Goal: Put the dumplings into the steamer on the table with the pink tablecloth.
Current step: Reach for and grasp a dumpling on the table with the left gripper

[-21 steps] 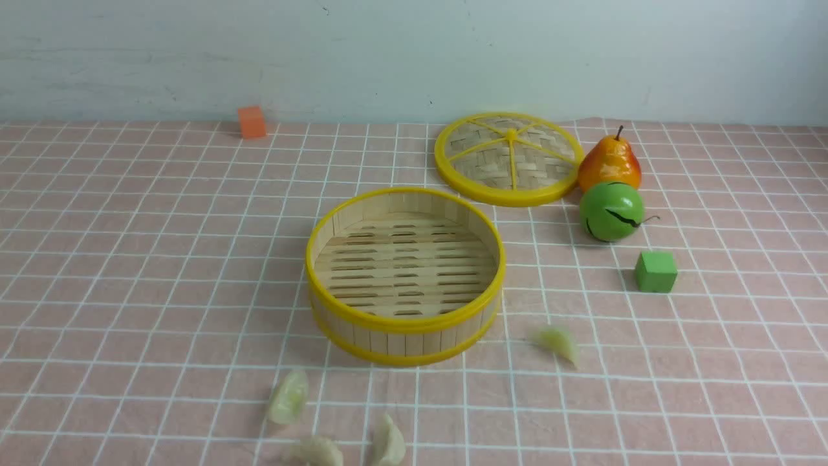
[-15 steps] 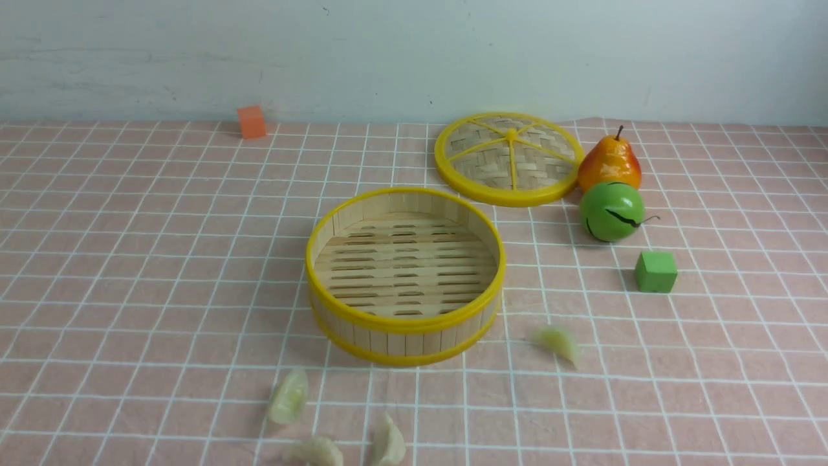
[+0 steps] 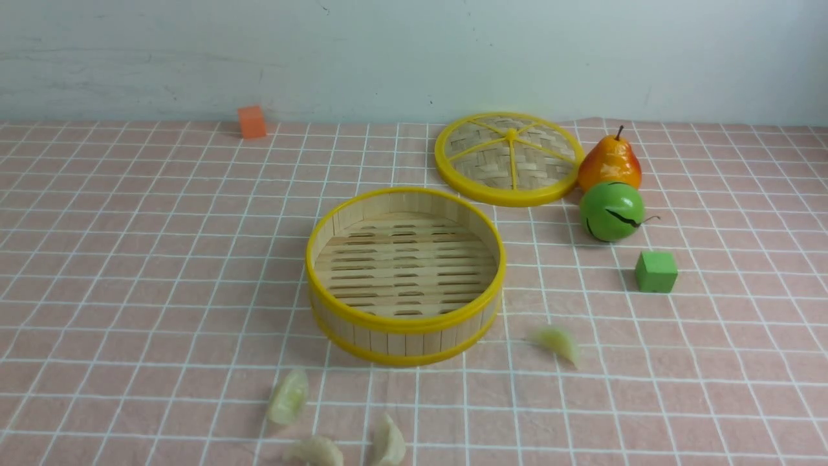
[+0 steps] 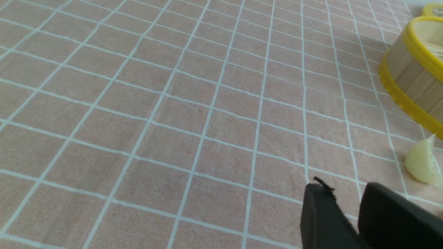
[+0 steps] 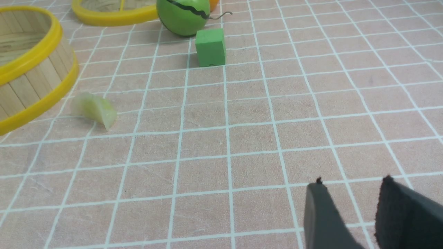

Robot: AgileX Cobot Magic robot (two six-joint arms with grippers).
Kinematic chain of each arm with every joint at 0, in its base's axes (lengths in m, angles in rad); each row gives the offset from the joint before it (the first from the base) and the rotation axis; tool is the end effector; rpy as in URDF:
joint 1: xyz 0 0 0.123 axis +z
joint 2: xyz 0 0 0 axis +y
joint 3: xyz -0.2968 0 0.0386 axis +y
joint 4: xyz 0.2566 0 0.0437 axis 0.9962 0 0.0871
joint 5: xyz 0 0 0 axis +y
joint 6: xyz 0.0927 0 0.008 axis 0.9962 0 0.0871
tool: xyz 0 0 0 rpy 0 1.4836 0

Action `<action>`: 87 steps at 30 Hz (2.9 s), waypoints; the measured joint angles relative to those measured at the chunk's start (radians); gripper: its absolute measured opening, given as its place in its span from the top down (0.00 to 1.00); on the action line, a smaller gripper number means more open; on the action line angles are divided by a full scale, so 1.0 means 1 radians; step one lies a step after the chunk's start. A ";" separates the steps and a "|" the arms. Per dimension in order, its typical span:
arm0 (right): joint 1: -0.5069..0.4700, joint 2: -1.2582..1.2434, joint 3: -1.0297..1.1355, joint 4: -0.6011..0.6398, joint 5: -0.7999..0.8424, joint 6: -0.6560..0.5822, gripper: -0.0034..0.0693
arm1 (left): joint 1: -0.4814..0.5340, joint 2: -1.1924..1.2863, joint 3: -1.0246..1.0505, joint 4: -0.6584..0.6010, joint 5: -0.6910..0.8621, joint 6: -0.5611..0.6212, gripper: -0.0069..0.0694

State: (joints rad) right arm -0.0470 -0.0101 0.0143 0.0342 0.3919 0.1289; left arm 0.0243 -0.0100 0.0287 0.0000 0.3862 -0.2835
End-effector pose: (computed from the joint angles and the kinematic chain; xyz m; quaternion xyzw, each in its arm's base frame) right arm 0.0482 -0.0010 0.1729 0.0798 0.8034 0.0387 0.5887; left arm 0.0485 0.0012 0.1684 -0.1242 0.8005 -0.0758 0.5814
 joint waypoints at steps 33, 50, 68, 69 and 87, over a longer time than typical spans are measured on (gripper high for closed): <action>0.000 0.000 0.000 -0.014 0.000 0.000 0.62 | -0.008 0.000 0.000 0.000 0.000 0.000 0.65; 0.000 0.000 0.000 0.331 0.016 0.102 0.62 | -0.008 0.000 0.000 -0.566 -0.165 -0.407 0.62; 0.000 0.000 0.003 0.784 0.003 -0.044 0.62 | -0.008 0.000 -0.093 -0.683 -0.124 -0.262 0.62; 0.000 0.000 -0.010 0.784 0.004 -0.081 0.62 | -0.008 0.002 -0.131 -0.671 -0.097 -0.206 0.63; 0.062 0.693 -0.614 0.482 0.450 -0.437 0.98 | -0.229 0.768 -0.755 -0.226 0.555 0.201 0.93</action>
State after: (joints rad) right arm 0.0146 0.6833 -0.5996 0.5165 0.8423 -0.3076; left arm -0.2044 0.7576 -0.7265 -0.2263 0.9414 -0.0828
